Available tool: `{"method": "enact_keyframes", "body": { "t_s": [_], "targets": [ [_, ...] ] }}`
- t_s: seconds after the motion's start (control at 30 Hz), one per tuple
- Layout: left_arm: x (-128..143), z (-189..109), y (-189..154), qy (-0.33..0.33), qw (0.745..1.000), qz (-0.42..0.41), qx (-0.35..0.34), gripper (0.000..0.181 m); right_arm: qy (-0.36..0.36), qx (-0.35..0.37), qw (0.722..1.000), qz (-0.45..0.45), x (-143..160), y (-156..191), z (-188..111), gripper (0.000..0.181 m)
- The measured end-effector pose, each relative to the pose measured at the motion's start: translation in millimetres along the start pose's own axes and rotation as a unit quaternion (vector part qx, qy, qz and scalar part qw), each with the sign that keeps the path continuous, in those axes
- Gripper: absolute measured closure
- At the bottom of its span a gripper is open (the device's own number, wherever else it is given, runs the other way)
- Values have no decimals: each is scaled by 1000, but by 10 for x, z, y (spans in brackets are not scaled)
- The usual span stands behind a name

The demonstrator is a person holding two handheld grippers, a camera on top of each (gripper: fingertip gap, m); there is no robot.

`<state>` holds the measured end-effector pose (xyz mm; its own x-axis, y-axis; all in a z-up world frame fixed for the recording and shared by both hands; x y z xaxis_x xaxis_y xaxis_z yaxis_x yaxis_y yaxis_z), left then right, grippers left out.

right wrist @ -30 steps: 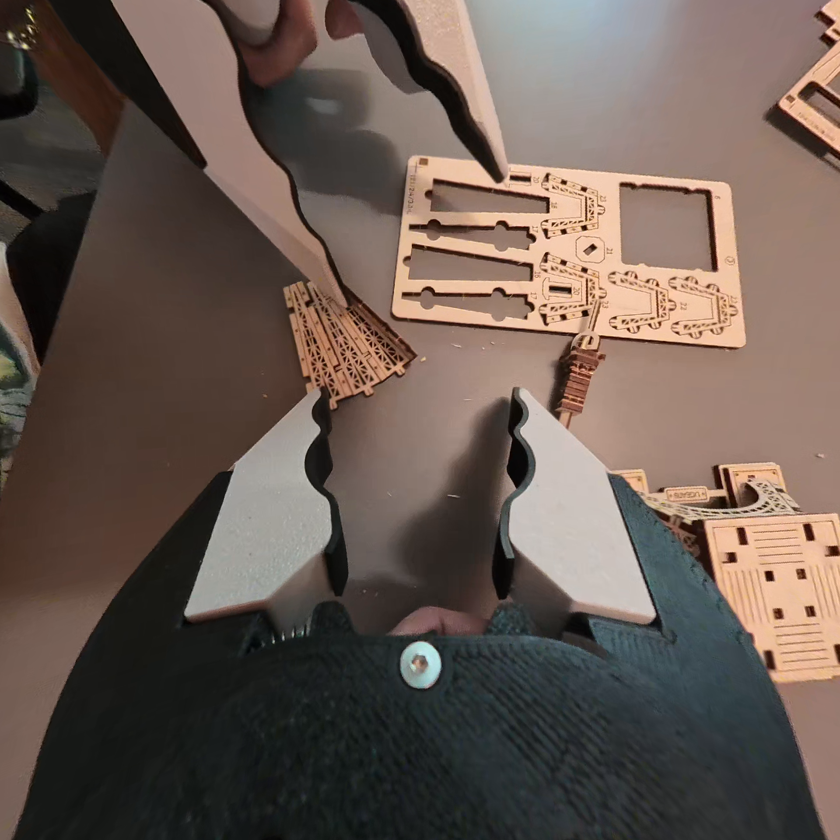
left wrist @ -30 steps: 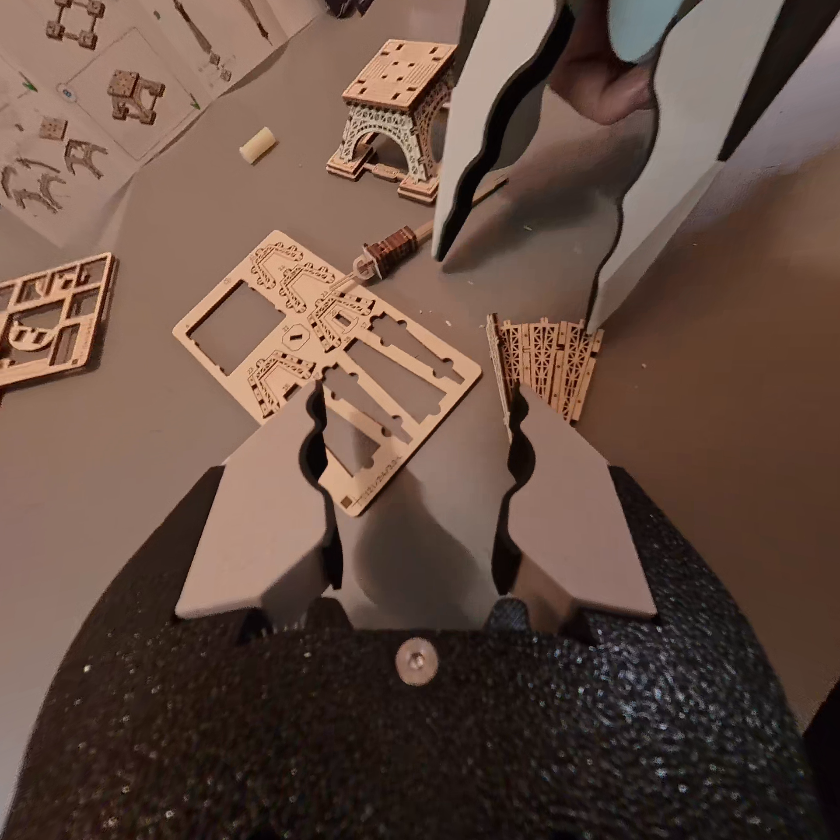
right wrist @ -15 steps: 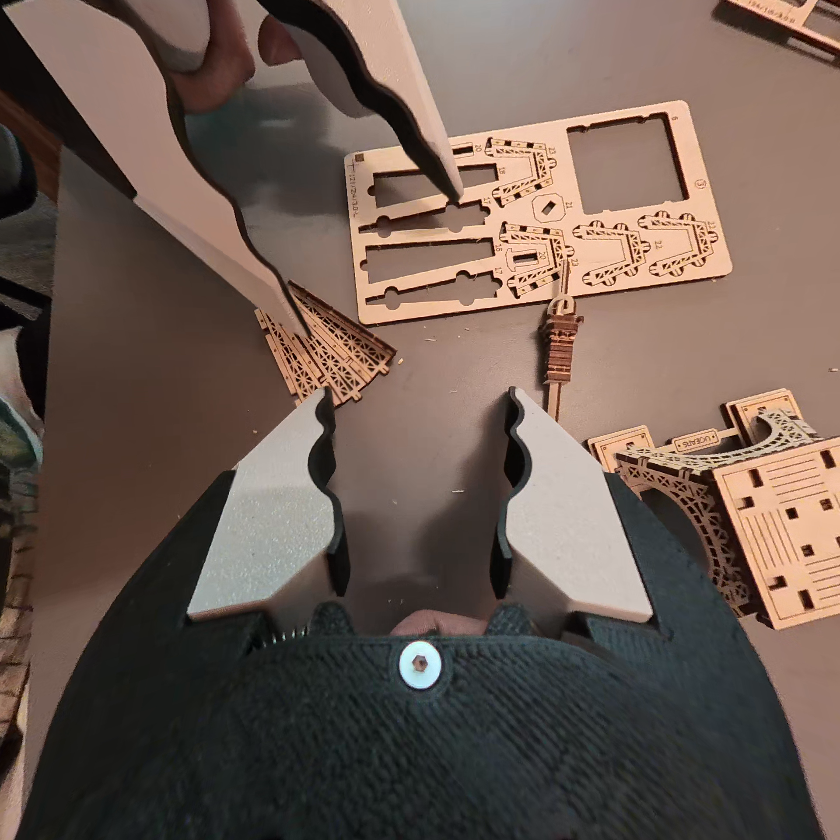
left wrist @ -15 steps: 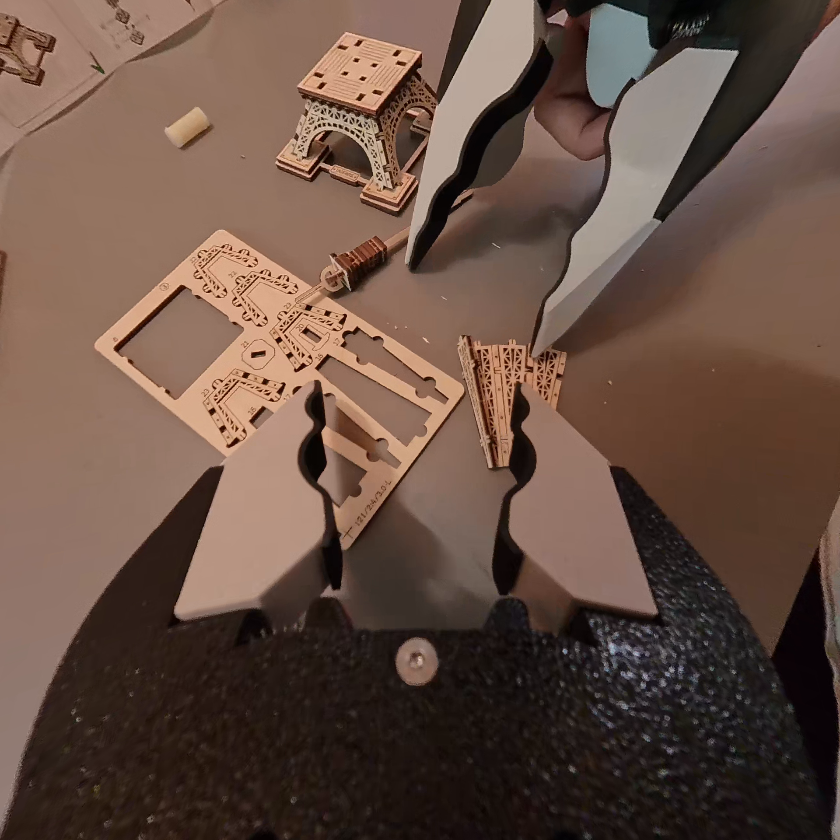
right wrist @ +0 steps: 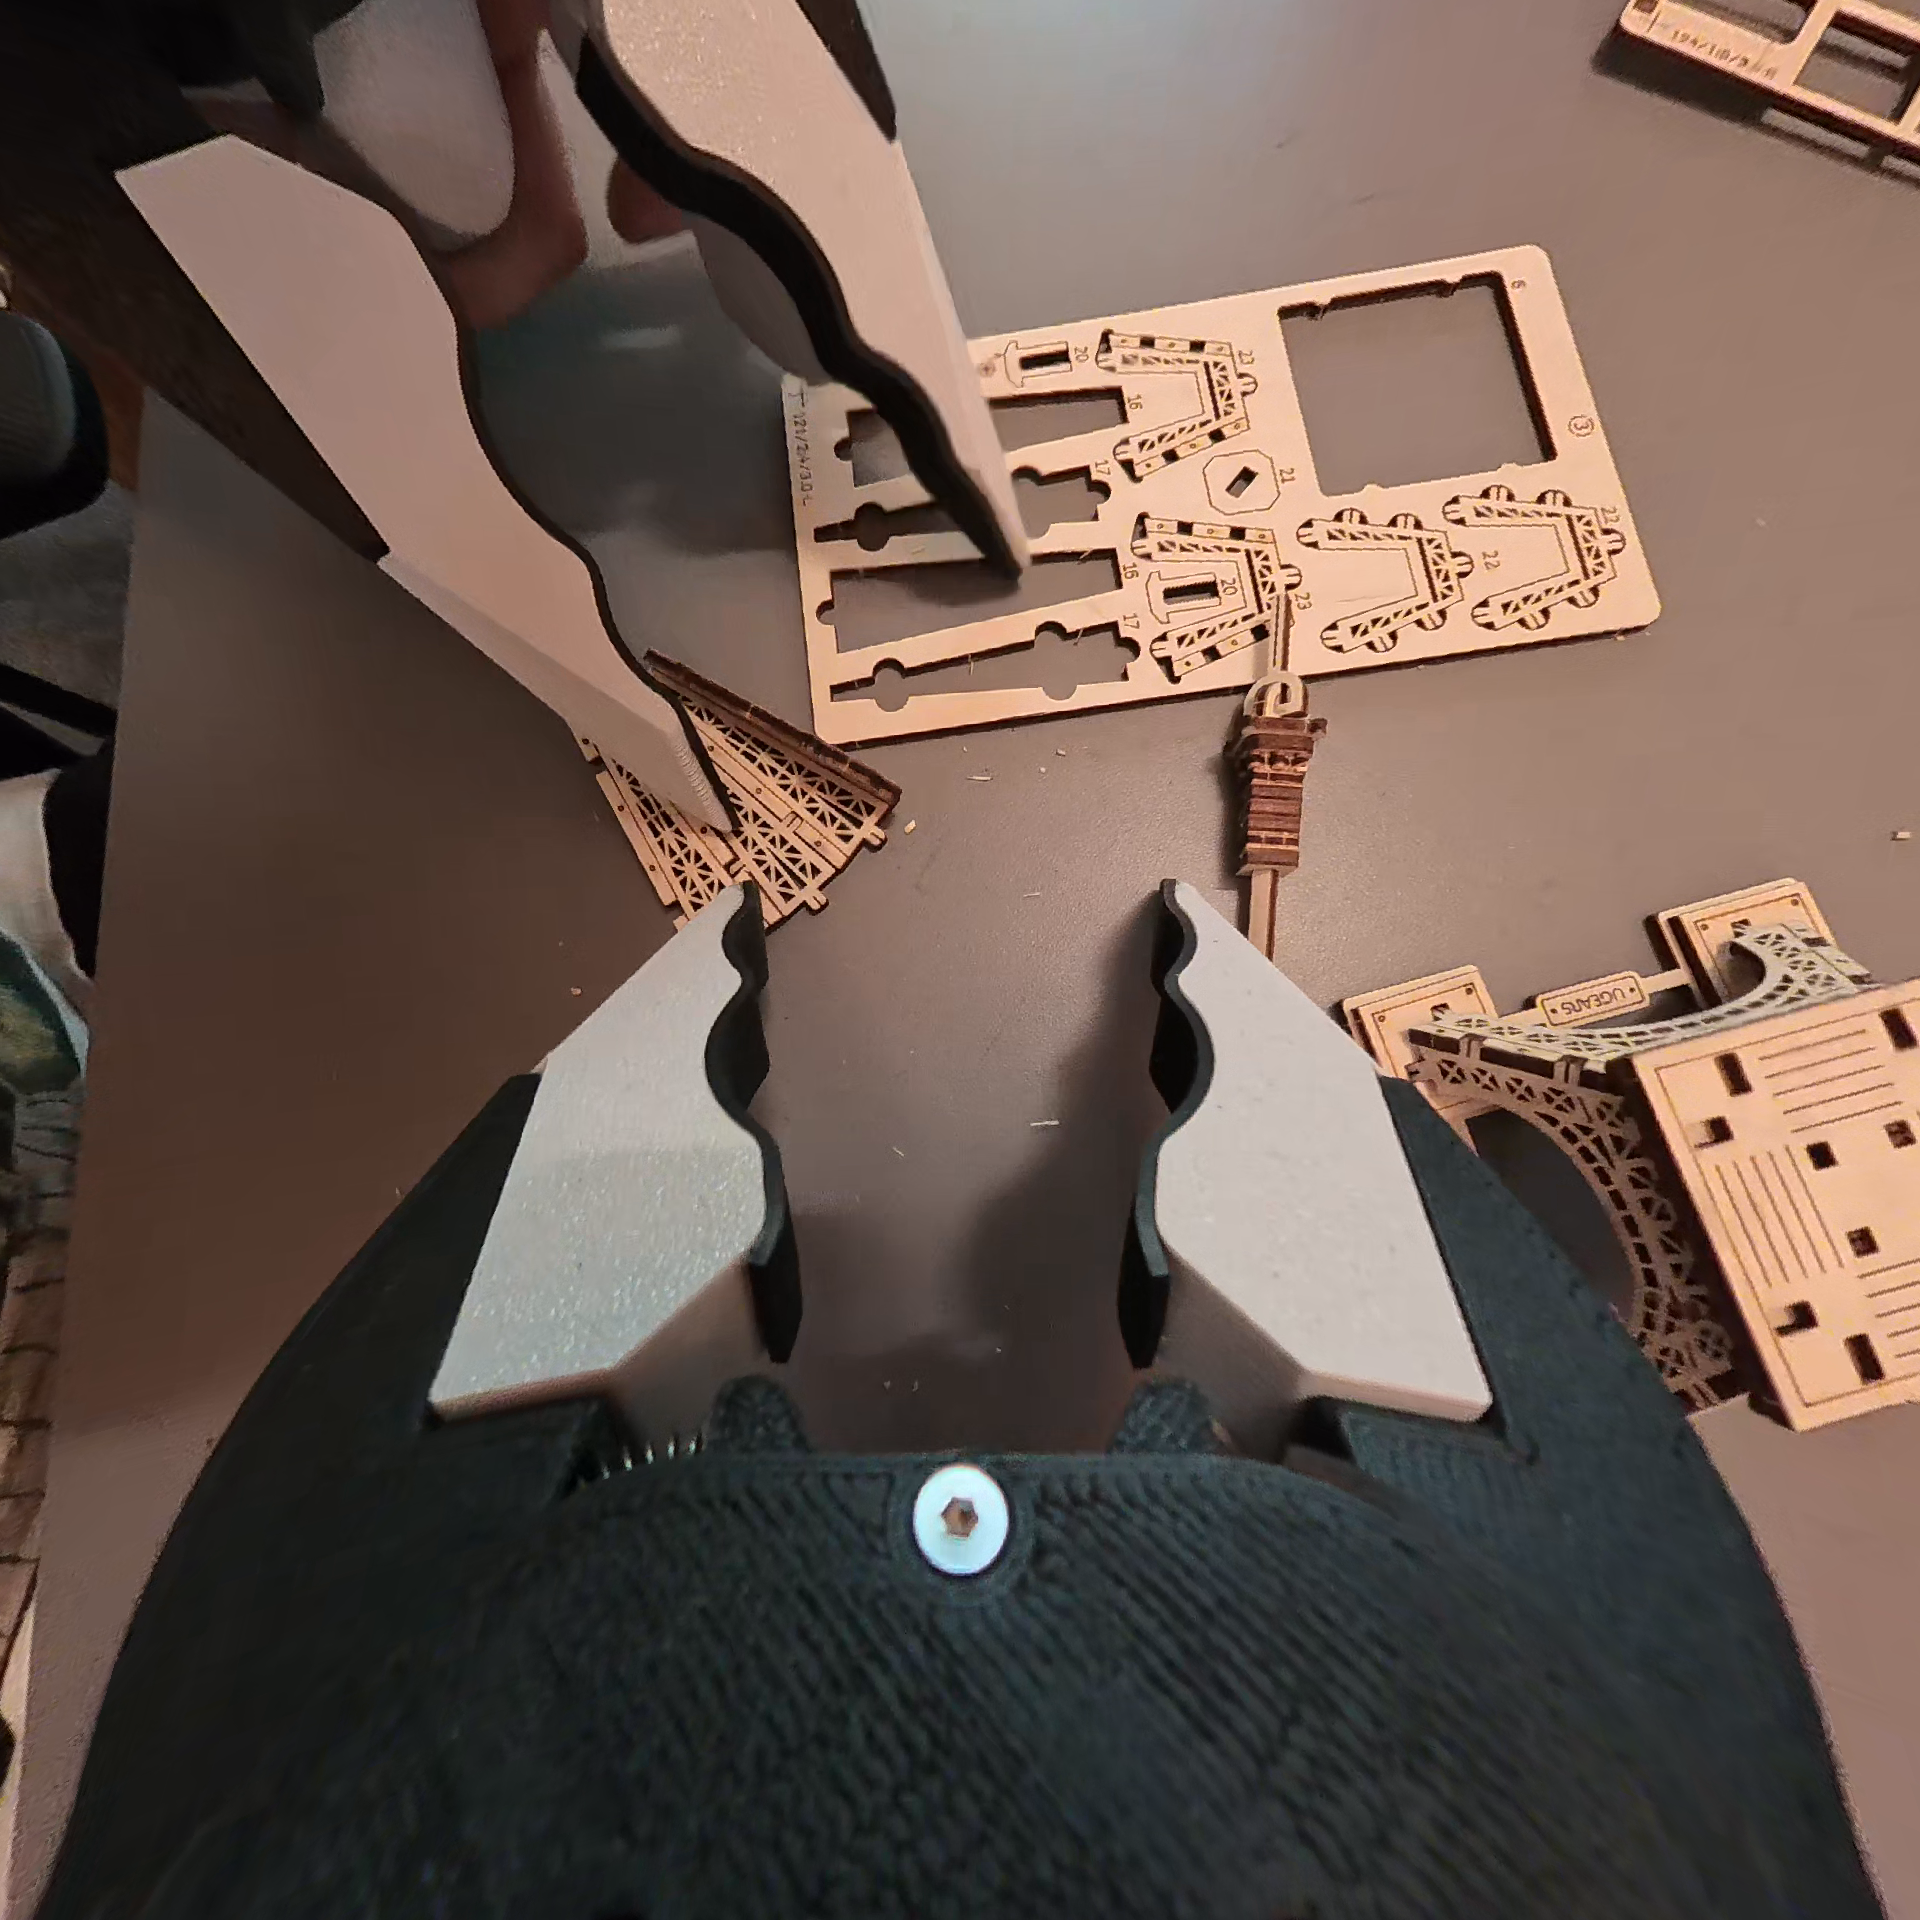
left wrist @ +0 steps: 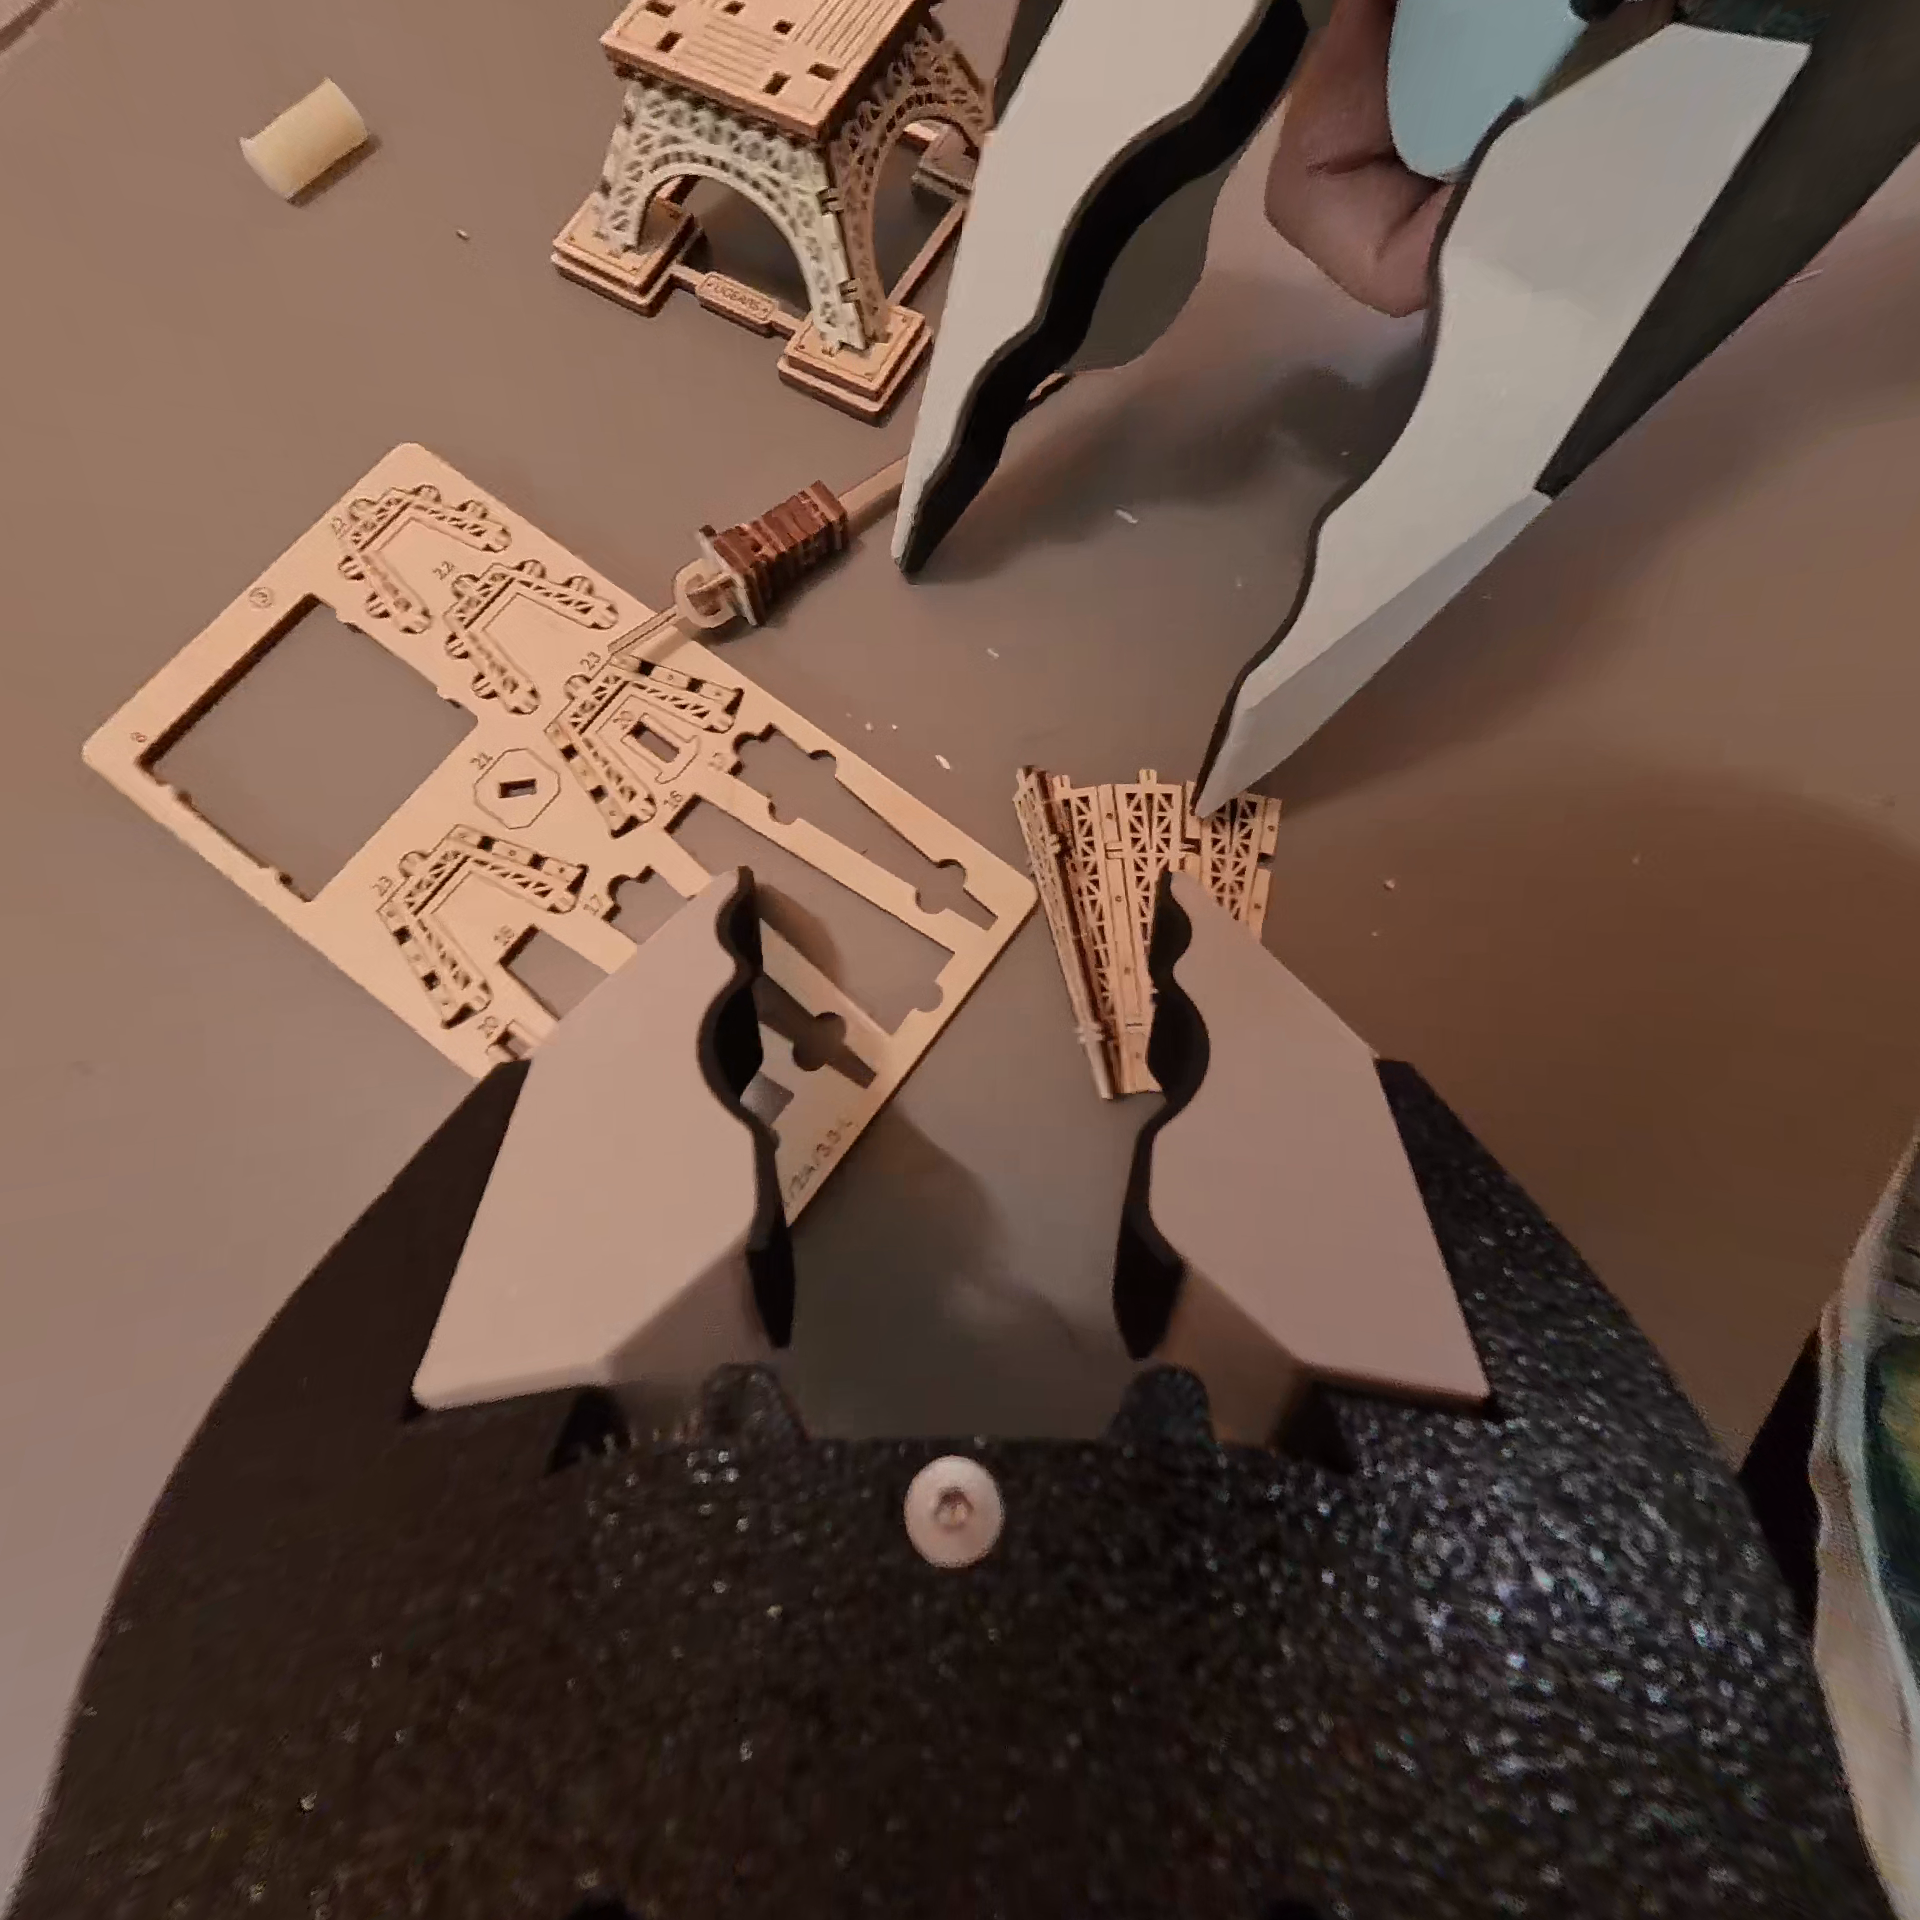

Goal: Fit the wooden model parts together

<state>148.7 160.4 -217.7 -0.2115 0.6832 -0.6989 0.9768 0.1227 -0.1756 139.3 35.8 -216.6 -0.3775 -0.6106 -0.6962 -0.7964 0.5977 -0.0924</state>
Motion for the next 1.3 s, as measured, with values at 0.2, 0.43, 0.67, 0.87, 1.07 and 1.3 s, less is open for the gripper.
{"method": "enact_keyframes", "body": {
  "t_s": [0.2, 0.43, 0.67, 0.87, 1.07, 1.3],
  "targets": [
    [-37, -55, -17, -1, 1000, -11, 0, 109, -45, 8, 999, 13, 28, -12, 36, 109],
    [-43, -40, -47, 23, 1000, -6, -18, 106, -46, 8, 999, 12, 24, -7, 36, 109],
    [-49, -32, -98, 43, 998, -35, -19, 116, -46, 9, 999, 11, 24, -3, 35, 109],
    [-4, -25, -216, 20, 995, -82, -54, 129, -47, 7, 999, 13, 22, -5, 30, 109],
    [43, -15, -302, -19, 990, -106, -90, 136, -47, 9, 999, 12, 22, -4, 29, 109],
    [13, -52, -269, -10, 990, -110, -90, 119, -46, 14, 999, 9, 22, -2, 35, 109]
  ]
}}
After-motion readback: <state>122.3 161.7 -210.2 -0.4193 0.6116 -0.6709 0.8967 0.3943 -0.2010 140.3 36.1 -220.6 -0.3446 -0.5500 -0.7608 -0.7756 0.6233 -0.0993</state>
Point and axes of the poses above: each gripper's, where its closed fingertips meet, z out along the fingers, x out of its underside, y = z × x across the jaws, the point moved 7 cm from there along -z, back along the fingers, and after that the axes turned 13 degrees about x, right-handed, at the moved point
